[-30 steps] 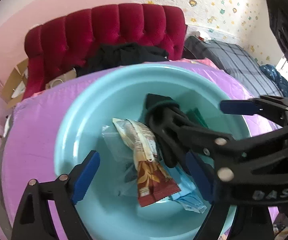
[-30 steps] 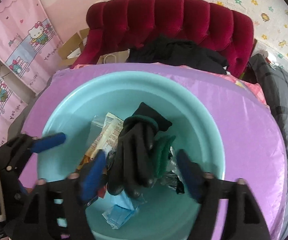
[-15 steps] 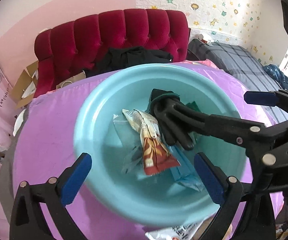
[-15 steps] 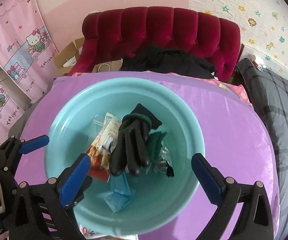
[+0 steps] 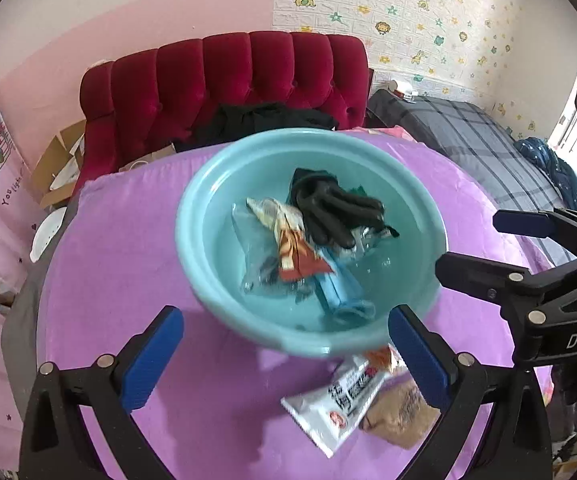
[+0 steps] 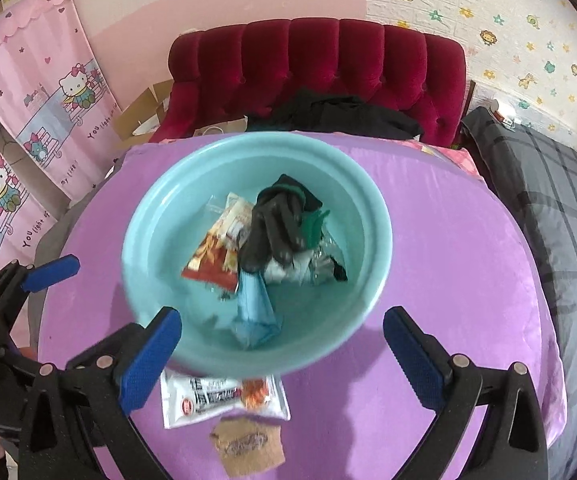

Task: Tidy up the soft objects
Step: 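Withdraw both tools from the basin toward the white packet and tan cloth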

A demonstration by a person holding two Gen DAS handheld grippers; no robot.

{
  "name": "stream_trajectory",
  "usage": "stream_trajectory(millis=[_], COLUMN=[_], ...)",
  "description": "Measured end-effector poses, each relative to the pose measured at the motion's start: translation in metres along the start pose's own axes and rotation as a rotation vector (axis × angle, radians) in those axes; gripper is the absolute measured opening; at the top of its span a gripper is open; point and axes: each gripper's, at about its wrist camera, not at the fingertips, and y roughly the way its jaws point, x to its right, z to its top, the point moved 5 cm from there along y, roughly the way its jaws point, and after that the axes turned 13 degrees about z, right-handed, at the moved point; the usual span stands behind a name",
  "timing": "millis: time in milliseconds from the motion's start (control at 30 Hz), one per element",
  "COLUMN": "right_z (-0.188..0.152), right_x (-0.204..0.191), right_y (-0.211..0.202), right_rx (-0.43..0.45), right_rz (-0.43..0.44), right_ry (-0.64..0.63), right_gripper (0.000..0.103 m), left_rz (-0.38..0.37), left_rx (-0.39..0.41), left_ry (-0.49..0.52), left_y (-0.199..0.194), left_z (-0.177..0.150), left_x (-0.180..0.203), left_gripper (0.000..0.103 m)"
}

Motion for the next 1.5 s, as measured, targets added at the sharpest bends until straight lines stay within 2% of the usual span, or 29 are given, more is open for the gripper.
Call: stream_trajectory(millis=[433,800,967,1267,1500], right_z=[-0.057,-0.106,-0.127,-0.154,-0.159], right_x=[-0.013,-0.016,-0.015,-0.012,-0.007], right_y=[-0.018,-0.010,0.001,0.027,0.041], right_rx=[0.001,-0.013,-0.017,-0.068,-0.100], right_rz=[0.003,-0.001,-0.014,0.015,0.020], right_ry=[-0.002,0.015,0.009,0.044,0.057], right_gripper=[0.103,0.103,0.103,0.103,0.103], left_rz=[0.001,-0.037,-0.021,-0.010,-0.011], left_rx=[-0.005,-0.043,-0.049,-0.088,-0.080], left_ry=[-0.004,-0.006,0.013,0.025,0.031], left_y=[-0.021,-0.016,-0.009,0.006,0.010], left_z=[-0.052,-0.104,-0.121,-0.146,-0.145], left_x=[-0.006,-0.007,-0.006,-0.002,-0.004], left_gripper=[0.103,0.103,0.103,0.103,0.103])
